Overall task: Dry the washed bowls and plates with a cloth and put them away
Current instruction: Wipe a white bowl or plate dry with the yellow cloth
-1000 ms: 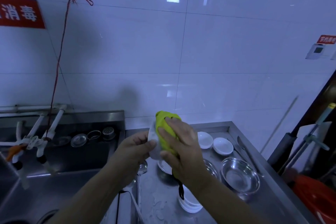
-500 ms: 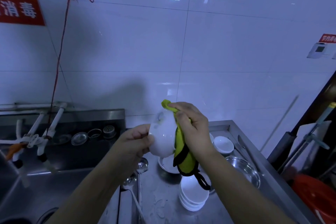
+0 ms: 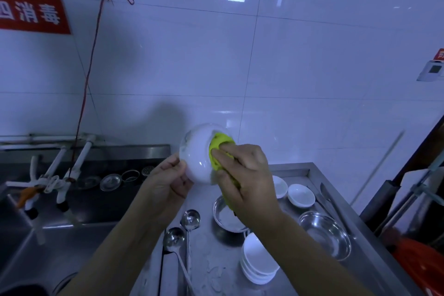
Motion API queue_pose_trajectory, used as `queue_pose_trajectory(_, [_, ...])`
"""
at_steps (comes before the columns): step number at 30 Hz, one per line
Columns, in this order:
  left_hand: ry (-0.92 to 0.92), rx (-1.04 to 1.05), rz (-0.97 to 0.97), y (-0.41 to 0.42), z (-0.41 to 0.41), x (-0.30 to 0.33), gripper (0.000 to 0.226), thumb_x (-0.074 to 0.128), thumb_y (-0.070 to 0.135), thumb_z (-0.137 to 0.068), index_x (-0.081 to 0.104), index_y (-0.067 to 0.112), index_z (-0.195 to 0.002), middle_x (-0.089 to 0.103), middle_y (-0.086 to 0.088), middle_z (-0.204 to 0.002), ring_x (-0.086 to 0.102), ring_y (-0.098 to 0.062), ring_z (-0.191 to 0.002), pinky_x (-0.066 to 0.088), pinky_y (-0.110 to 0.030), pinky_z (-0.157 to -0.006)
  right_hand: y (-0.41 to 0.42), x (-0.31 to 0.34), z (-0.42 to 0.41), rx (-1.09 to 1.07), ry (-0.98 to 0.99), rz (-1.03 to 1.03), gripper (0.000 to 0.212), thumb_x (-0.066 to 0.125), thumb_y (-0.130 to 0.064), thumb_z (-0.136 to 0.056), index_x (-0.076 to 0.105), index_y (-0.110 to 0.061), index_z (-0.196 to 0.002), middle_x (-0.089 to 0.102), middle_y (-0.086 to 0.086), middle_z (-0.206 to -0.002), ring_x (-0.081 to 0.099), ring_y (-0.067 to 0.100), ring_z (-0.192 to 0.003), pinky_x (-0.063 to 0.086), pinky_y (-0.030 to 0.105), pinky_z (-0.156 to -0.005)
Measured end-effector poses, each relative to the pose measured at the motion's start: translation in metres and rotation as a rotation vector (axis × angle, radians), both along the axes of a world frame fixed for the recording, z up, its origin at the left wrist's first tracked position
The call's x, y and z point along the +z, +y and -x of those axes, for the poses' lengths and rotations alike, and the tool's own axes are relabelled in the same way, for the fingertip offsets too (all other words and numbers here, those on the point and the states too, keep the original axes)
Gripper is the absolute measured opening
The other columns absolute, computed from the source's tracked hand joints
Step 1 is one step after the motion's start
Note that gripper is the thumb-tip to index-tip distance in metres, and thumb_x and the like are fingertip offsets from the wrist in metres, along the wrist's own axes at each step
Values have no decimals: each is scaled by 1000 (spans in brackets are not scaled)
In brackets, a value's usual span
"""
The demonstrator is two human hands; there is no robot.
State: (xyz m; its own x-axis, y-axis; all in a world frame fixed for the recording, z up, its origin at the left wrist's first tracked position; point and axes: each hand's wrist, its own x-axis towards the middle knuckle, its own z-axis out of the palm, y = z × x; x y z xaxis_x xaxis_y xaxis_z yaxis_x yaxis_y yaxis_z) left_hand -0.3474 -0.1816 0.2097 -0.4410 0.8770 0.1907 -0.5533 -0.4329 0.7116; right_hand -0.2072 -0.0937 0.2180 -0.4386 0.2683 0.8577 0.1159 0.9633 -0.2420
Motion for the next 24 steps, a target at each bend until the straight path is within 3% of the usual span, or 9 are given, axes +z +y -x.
queue_pose_trajectory(5, [79, 2, 41, -5, 12, 5, 33, 49, 7, -79, 66, 1, -106, 71, -10, -96, 68, -14, -84, 55, -21, -73, 14, 2, -24, -39, -123, -189, 30, 49, -6, -84, 75, -11, -97, 69, 0, -100, 56, 27, -84, 45, 42, -69])
queue_pose_trajectory(9, [101, -24, 117, -4, 1, 2, 32, 51, 6, -77, 63, -3, -106, 71, -14, -100, 68, -18, -88, 56, -25, -74, 17, 8, -13, -121, -30, -109, 29, 49, -9, -85, 75, -7, -98, 70, 5, -97, 56, 31, -83, 48, 45, -68])
queue_pose_trajectory(15, [-32, -8, 156, -4, -3, 3, 32, 47, 3, -84, 58, -4, -113, 67, -16, -107, 68, -16, -88, 56, -25, -77, 4, -5, -3, 24, 63, 52, 27, 53, -12, -87, 73, -7, -104, 67, 0, -102, 53, 21, -92, 48, 38, -79])
queue_pose_trajectory(18, [-86, 22, 187, -1, -14, 2, 25, 42, 1, -91, 64, 2, -101, 71, -13, -95, 70, -16, -80, 57, -24, -68, -1, 5, 3, -52, 111, 103, 30, 51, -17, -90, 70, -7, -111, 66, 4, -110, 52, 20, -101, 46, 38, -88])
queue_pose_trajectory(22, [-110, -8, 181, 4, -36, 9, 18, 55, 11, -79, 71, 15, -74, 70, -6, -73, 67, -12, -65, 54, -20, -56, -21, 7, 25, -127, -44, 55, 36, 46, -25, -92, 68, -10, -117, 63, 4, -122, 54, 28, -113, 42, 45, -94])
queue_pose_trajectory(24, [-180, -28, 190, 4, -38, 10, 15, 57, 15, -75, 71, 15, -80, 71, -5, -75, 68, -13, -67, 55, -21, -57, -24, 0, 27, -167, -52, -13, 35, 47, -25, -92, 69, -13, -116, 63, 3, -124, 55, 30, -114, 43, 46, -92])
